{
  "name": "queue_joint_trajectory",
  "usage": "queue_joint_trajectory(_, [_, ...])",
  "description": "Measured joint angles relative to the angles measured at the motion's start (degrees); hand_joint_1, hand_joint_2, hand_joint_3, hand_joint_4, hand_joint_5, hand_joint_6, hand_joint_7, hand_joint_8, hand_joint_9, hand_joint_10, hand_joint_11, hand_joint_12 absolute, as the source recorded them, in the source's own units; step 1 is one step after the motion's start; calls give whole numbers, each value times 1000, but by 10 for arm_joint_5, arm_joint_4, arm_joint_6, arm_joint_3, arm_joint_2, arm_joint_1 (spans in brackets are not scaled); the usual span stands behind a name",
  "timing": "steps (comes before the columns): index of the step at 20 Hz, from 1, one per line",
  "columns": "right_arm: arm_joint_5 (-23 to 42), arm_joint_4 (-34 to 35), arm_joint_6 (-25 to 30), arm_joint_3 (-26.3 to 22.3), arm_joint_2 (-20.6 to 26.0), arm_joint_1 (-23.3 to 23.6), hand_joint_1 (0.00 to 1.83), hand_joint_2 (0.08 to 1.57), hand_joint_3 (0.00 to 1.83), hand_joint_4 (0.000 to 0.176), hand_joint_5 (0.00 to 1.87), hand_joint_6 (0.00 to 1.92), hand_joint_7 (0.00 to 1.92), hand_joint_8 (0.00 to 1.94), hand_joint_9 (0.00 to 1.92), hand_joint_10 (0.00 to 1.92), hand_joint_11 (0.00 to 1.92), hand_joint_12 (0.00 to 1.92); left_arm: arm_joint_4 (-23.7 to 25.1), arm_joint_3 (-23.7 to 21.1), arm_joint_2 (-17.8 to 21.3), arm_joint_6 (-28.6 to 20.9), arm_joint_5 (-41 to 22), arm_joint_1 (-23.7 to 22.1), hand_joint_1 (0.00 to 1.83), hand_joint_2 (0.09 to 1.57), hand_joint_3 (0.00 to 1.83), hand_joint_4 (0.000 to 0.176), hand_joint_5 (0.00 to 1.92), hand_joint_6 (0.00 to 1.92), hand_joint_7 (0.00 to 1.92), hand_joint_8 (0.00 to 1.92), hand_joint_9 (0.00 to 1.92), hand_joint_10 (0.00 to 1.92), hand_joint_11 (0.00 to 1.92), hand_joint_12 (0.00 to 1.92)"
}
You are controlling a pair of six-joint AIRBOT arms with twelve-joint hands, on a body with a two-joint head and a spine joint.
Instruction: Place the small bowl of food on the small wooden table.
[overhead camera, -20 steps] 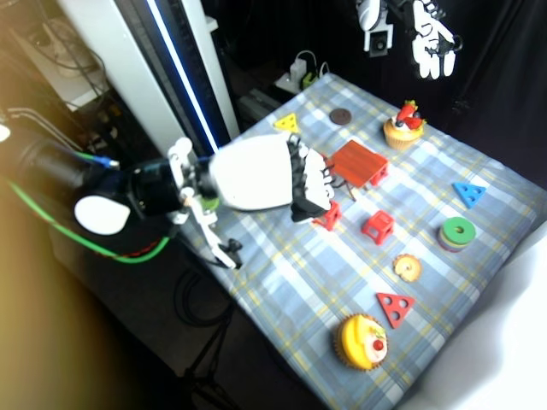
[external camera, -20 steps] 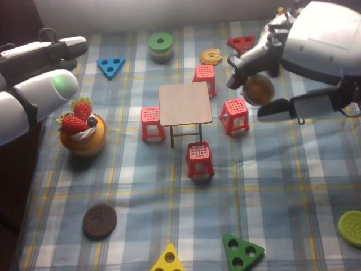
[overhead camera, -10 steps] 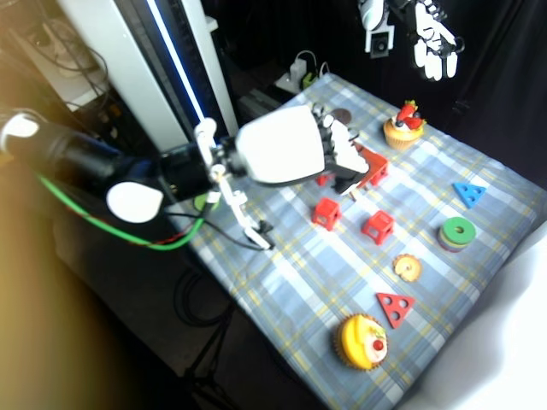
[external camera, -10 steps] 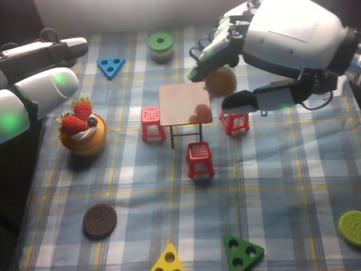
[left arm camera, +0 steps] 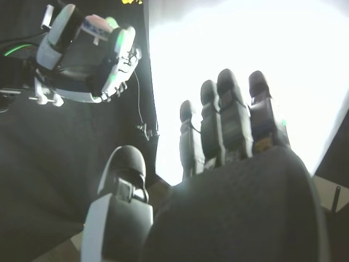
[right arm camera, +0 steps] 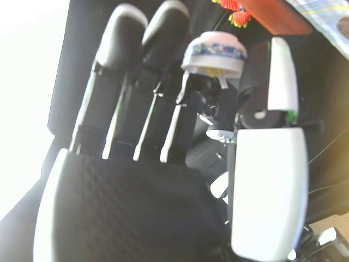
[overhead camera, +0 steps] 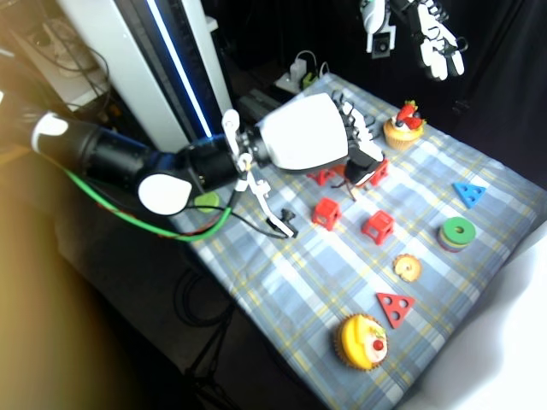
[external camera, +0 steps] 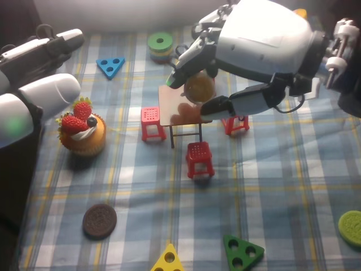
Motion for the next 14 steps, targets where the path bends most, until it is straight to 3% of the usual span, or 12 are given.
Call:
queue_joint_trajectory(2, [0, 0, 0, 0, -1, 2, 1274, 1026, 1, 0, 1134, 598, 1253, 704, 1145, 967, 933, 1458, 0, 0, 0, 0, 2, -4, 175, 1243, 0, 166, 277, 3, 292, 0, 234, 0, 0, 266])
queue_joint_trajectory(4, [0, 0, 0, 2, -3, 5, 1280, 1028, 0, 0, 1127, 592, 1251, 728, 1182, 980, 961, 1503, -1, 1, 0, 0, 4, -4, 190, 1236, 0, 164, 294, 8, 306, 7, 233, 3, 0, 262])
queue_joint_trajectory(6, [0, 0, 0, 2, -5, 5, 1276, 1037, 1, 0, 1102, 636, 1234, 760, 1160, 925, 887, 1470, 0, 1, 0, 0, 4, -5, 235, 1228, 0, 151, 330, 4, 316, 0, 251, 1, 0, 374])
queue_joint_trajectory(8, [-1, -2, 0, 2, -6, 5, 1268, 1038, 1, 0, 1093, 675, 1232, 741, 1141, 926, 870, 1488, 0, 3, 0, 0, 7, -5, 237, 1225, 0, 152, 324, 1, 292, 0, 225, 0, 0, 373])
queue_joint_trajectory(9, [-1, -2, 0, 2, -7, 5, 1257, 1047, 1, 0, 1071, 724, 1205, 766, 1102, 910, 841, 1487, 0, 3, 0, 0, 7, -7, 228, 1226, 0, 151, 320, 2, 264, 2, 189, 2, 0, 284])
queue_joint_trajectory(10, [-2, -2, 0, 2, -9, 6, 1109, 1074, 1, 46, 1047, 845, 1122, 399, 1052, 652, 747, 1354, 0, 4, -1, 0, 7, -7, 221, 1221, 0, 158, 293, 0, 239, 0, 167, 0, 0, 270])
queue_joint_trajectory(11, [-2, -3, 0, 2, -10, 8, 1016, 1018, 0, 0, 898, 349, 1088, 183, 1030, 448, 702, 1236, -2, 4, -3, 0, 7, -9, 168, 1222, 0, 170, 264, 0, 205, 0, 141, 0, 0, 242])
queue_joint_trajectory(12, [-2, -6, 0, 2, -12, 8, 989, 979, 0, 0, 802, 93, 980, 50, 977, 234, 644, 1049, -1, 4, -5, 0, 8, -9, 149, 1230, 1, 159, 299, 6, 241, 6, 172, 7, 0, 257])
queue_joint_trajectory(13, [-2, -7, 0, 2, -13, 8, 959, 932, 0, 39, 663, 3, 755, 1, 836, 23, 468, 971, 2, 4, -5, 0, 9, -9, 154, 1233, 1, 163, 278, 1, 233, 2, 168, 3, 0, 244])
queue_joint_trajectory(14, [-2, -8, 0, 2, -13, 8, 954, 924, 0, 53, 627, 0, 691, 0, 781, 4, 415, 959, 2, 4, -5, 0, 9, -9, 146, 1235, 1, 157, 276, 1, 228, 0, 169, 2, 0, 244])
